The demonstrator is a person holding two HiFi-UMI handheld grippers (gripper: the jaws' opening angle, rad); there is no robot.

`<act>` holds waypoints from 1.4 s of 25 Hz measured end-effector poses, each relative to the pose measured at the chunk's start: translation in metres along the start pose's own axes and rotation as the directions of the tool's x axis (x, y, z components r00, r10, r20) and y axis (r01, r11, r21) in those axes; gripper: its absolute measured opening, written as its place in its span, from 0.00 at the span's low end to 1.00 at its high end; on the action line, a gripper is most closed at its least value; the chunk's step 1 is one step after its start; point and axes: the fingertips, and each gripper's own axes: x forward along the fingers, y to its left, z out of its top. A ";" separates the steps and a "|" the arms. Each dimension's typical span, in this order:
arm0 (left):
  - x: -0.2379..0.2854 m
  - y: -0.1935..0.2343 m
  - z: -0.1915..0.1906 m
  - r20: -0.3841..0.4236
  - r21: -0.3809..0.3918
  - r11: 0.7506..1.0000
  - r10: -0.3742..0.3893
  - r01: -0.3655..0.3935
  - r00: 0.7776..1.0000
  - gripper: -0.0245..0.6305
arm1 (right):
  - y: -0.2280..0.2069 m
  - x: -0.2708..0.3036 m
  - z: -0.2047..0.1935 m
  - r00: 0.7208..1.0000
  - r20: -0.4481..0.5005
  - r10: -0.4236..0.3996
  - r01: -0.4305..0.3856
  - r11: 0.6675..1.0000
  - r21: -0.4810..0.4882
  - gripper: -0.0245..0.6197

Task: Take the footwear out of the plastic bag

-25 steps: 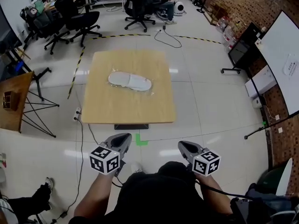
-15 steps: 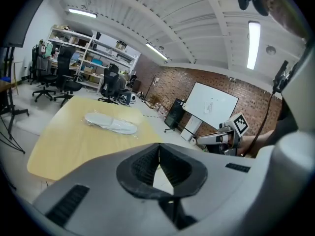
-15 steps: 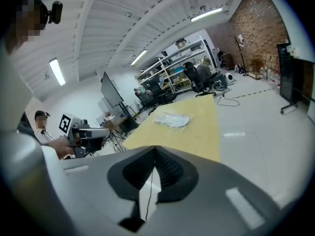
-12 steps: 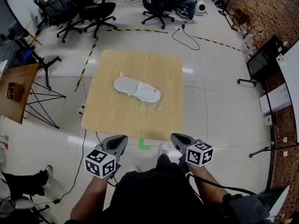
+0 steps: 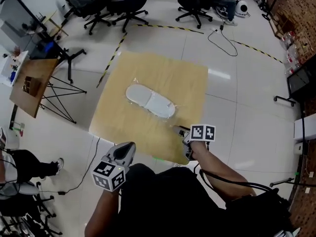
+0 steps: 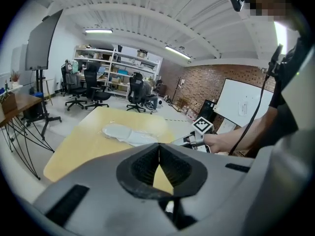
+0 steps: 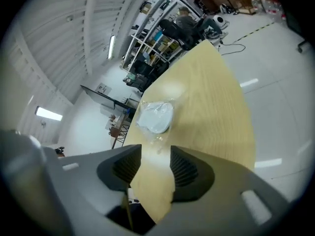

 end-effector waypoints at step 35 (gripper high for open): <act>0.190 0.122 -0.076 -0.570 0.508 0.768 -0.041 0.391 0.821 0.06 | -0.018 -0.035 -0.069 0.936 0.034 -0.351 0.350 0.917 -0.191 0.04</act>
